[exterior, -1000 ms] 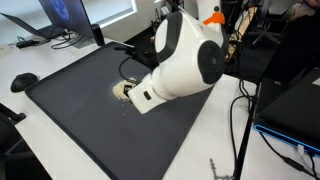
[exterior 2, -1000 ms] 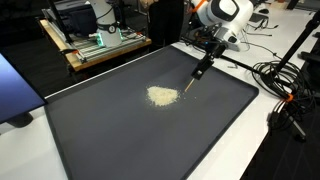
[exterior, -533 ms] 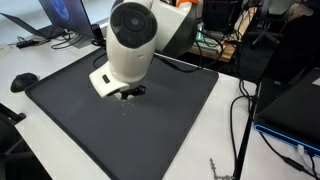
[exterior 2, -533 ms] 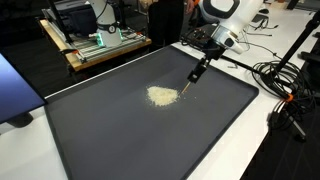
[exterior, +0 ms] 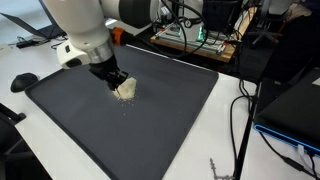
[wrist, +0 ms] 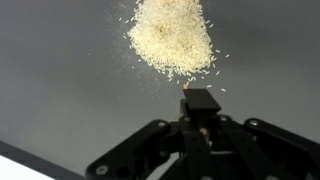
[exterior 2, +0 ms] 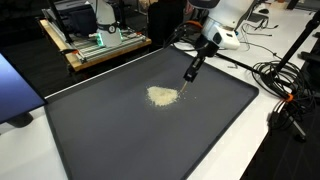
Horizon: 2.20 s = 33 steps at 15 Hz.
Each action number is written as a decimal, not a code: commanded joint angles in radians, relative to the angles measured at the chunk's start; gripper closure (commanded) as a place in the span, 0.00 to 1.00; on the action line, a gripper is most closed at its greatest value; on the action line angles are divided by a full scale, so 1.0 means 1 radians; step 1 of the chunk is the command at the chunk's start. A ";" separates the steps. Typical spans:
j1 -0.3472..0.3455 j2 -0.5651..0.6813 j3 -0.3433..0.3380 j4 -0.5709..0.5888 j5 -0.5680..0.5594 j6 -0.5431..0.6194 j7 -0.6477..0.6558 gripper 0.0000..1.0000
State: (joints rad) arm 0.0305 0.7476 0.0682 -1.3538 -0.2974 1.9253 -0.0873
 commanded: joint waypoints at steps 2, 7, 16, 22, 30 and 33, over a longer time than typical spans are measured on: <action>-0.089 -0.123 -0.002 -0.190 0.163 0.114 -0.039 0.97; -0.181 -0.222 -0.003 -0.379 0.341 0.284 -0.061 0.97; -0.272 -0.413 -0.023 -0.729 0.693 0.582 -0.051 0.97; -0.271 -0.424 -0.046 -0.787 0.840 0.621 -0.045 0.88; -0.296 -0.434 -0.034 -0.805 0.929 0.618 -0.084 0.97; -0.313 -0.418 -0.031 -0.801 1.027 0.621 -0.123 0.97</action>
State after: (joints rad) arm -0.2605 0.3126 0.0345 -2.1696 0.6275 2.5585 -0.1491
